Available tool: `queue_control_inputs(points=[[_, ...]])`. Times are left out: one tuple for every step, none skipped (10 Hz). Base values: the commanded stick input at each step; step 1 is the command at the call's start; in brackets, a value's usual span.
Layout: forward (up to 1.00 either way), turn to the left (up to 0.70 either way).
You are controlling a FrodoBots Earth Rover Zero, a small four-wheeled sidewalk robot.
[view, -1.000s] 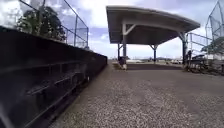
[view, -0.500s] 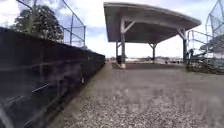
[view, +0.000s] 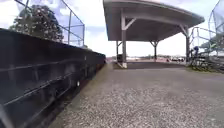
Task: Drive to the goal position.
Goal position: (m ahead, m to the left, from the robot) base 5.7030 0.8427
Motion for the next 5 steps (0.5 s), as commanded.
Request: queue_control_inputs(points=[[0.7,0.0],[0.7,0.0],[0.7,0.0],[0.7,0.0],[0.7,0.0]])
